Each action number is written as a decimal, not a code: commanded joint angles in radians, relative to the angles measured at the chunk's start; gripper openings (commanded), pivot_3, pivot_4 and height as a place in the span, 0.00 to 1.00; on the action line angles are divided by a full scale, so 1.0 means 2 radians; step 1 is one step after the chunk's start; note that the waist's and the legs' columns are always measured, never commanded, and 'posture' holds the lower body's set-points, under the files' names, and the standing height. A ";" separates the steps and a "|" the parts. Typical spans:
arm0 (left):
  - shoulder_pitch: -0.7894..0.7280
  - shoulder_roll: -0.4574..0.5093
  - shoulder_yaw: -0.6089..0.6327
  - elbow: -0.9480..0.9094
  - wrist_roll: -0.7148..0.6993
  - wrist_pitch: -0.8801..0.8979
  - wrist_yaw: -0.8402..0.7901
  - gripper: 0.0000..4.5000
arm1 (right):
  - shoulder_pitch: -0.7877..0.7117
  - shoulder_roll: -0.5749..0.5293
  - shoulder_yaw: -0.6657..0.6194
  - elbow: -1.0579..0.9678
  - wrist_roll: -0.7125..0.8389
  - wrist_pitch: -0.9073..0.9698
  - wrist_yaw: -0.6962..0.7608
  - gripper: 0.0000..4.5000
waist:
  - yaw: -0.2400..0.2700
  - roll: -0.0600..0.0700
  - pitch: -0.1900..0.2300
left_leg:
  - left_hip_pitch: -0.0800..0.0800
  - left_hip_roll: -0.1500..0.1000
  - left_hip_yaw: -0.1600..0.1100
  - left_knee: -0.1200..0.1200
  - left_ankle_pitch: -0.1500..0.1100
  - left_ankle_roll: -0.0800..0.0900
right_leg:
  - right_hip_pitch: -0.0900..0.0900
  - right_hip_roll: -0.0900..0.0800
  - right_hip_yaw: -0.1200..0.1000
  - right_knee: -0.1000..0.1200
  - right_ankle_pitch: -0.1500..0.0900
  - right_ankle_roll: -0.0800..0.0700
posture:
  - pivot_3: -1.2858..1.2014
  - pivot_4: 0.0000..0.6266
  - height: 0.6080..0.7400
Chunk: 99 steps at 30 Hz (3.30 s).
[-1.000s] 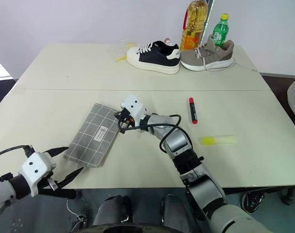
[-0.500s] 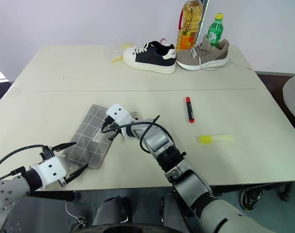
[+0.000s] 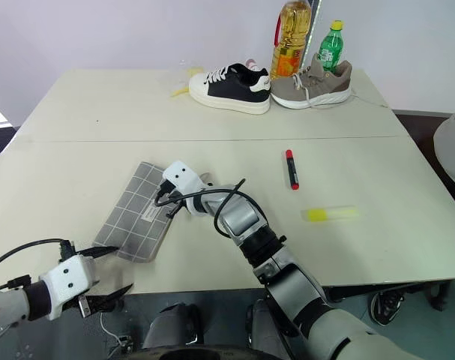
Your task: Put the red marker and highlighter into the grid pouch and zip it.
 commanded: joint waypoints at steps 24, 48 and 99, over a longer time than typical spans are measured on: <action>-0.150 -0.027 -0.093 0.146 0.198 -0.229 0.153 0.88 | 0.011 0.005 0.010 0.022 -0.010 0.015 0.003 0.00 | 0.000 0.003 -0.002 | 0.000 0.000 0.000 0.000 0.000 0.000 | 0.000 0.000 0.000 0.000 0.001 0.001 | 0.52 0.24 0.74; -0.158 -0.086 -0.091 0.086 0.060 -0.133 0.134 0.00 | -0.017 -0.178 -0.138 -0.055 0.054 -0.113 0.105 0.61 | 0.001 0.002 -0.001 | -0.001 -0.001 0.000 0.000 0.000 0.000 | 0.000 0.000 0.000 0.000 0.001 0.002 | 0.52 0.24 0.74; -0.318 -0.185 -0.214 0.141 0.122 -0.069 0.189 0.00 | 0.039 -0.240 -0.012 -0.211 -0.017 -0.189 0.231 0.01 | 0.003 0.001 -0.001 | 0.000 -0.001 0.000 0.000 0.000 0.000 | 0.002 0.001 -0.001 0.000 0.001 0.001 | 0.52 0.24 0.74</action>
